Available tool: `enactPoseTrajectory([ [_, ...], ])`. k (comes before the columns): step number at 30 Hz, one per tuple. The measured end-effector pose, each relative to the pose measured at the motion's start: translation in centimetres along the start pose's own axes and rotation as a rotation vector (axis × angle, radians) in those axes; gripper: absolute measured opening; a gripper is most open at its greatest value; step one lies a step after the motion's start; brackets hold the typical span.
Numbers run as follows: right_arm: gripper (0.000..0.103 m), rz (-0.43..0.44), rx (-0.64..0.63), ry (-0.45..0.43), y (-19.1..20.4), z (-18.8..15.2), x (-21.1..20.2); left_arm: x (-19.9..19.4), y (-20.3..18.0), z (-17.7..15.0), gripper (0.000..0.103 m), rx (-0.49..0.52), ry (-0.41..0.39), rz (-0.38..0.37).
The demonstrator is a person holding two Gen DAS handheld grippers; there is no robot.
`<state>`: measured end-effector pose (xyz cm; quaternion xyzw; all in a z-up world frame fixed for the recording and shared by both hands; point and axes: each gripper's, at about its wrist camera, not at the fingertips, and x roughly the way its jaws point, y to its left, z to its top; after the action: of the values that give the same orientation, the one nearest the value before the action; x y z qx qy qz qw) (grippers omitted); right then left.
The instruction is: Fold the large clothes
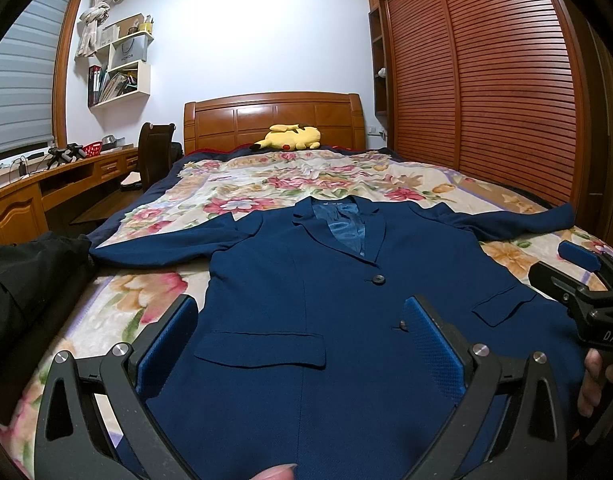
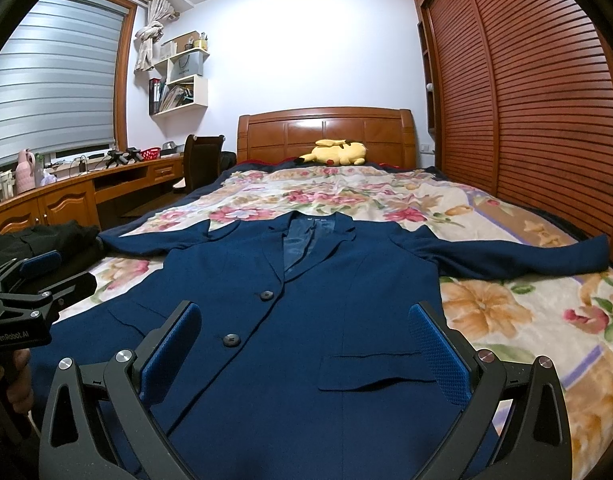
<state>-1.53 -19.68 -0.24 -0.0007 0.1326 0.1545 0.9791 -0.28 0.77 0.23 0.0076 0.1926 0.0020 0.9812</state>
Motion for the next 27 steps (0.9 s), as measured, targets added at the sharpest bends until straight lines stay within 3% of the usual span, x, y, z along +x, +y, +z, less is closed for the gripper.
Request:
enactPoseTrajectory([
  [20, 0.103, 0.003, 0.001, 0.000, -0.1, 0.0, -0.1, 0.0, 0.0, 0.0, 0.103, 0.003, 0.002, 0.000],
  [27, 0.103, 0.028, -0.008, 0.016, 0.4, -0.1, 0.3, -0.5, 1.9, -0.3, 0.103, -0.004, 0.032, 0.010],
])
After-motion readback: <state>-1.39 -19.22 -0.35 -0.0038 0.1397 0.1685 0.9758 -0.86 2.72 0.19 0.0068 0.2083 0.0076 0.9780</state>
